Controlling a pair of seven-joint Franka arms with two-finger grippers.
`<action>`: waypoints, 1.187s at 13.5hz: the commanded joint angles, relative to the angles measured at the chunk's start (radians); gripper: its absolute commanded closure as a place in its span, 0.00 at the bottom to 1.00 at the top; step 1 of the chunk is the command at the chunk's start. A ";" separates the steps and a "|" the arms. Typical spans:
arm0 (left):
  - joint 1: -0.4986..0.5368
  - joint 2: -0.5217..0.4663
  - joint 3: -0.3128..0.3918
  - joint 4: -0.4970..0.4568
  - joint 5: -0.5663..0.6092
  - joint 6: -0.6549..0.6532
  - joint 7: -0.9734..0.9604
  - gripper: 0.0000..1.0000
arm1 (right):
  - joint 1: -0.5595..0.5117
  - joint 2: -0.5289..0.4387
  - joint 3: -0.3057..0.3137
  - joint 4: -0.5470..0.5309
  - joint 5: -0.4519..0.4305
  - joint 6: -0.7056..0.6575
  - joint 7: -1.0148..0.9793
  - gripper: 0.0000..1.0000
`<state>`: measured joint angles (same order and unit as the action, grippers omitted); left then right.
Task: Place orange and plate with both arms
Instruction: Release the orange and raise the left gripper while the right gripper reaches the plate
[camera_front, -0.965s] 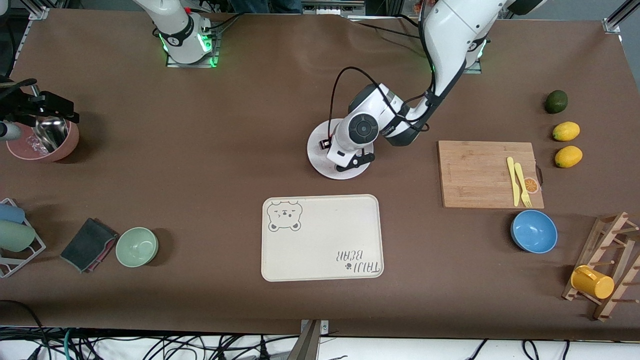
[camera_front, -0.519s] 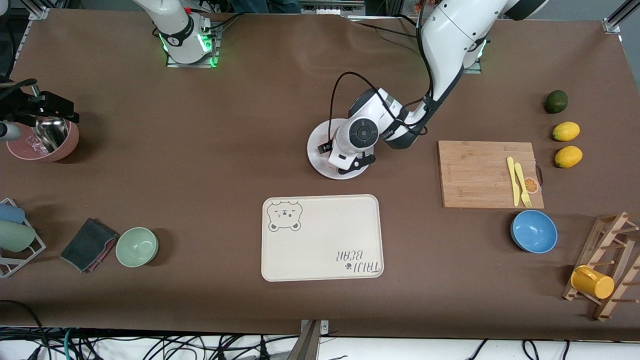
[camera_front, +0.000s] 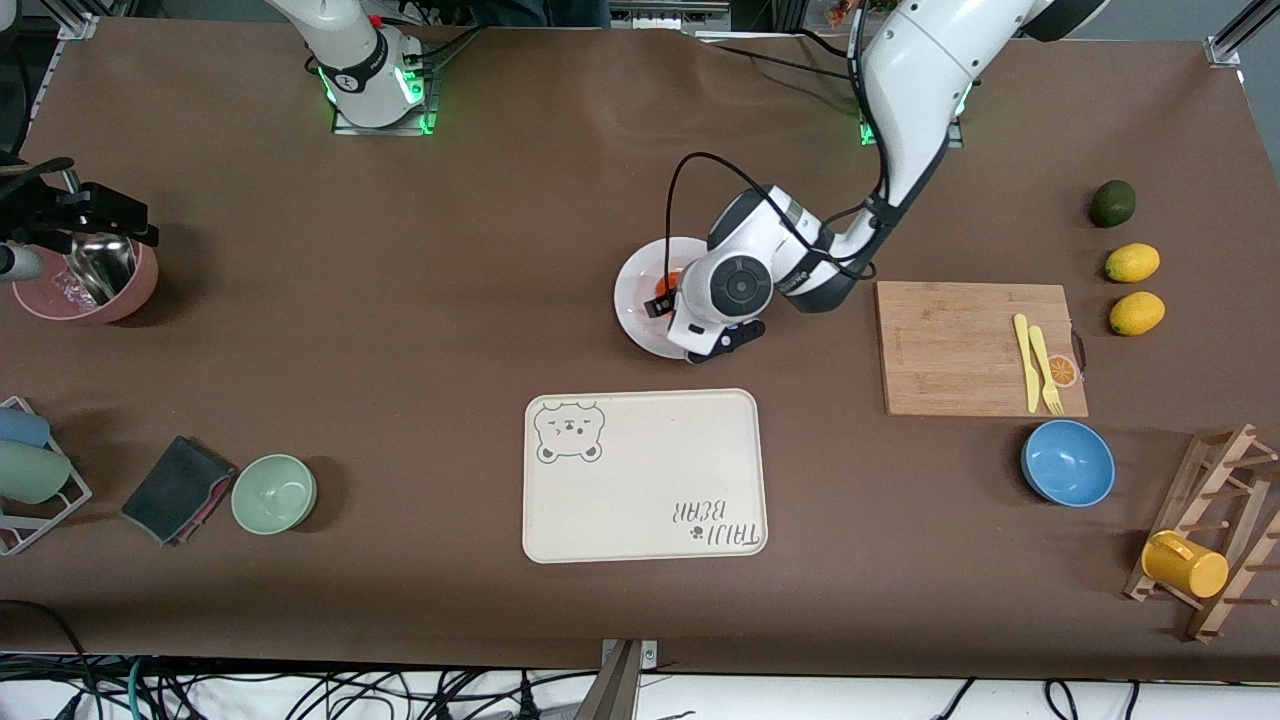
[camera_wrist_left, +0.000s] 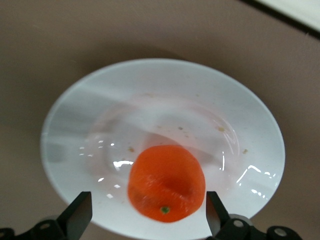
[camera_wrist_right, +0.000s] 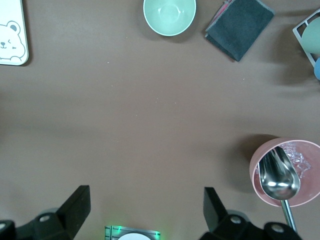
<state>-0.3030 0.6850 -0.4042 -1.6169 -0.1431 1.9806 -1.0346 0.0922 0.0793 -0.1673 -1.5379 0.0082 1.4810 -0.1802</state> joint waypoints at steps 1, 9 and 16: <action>0.079 -0.018 0.007 0.104 -0.004 -0.191 0.104 0.00 | -0.014 0.004 0.000 0.013 0.015 -0.016 -0.001 0.00; 0.306 -0.071 0.005 0.155 0.296 -0.332 0.388 0.00 | 0.029 0.037 0.011 0.001 0.016 -0.046 -0.002 0.00; 0.479 -0.153 -0.002 0.224 0.396 -0.329 0.724 0.00 | 0.095 0.192 0.017 -0.068 0.405 0.007 0.050 0.00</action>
<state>0.1350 0.5559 -0.3923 -1.4275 0.2289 1.6691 -0.4202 0.1913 0.2349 -0.1449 -1.5843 0.3036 1.4529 -0.1515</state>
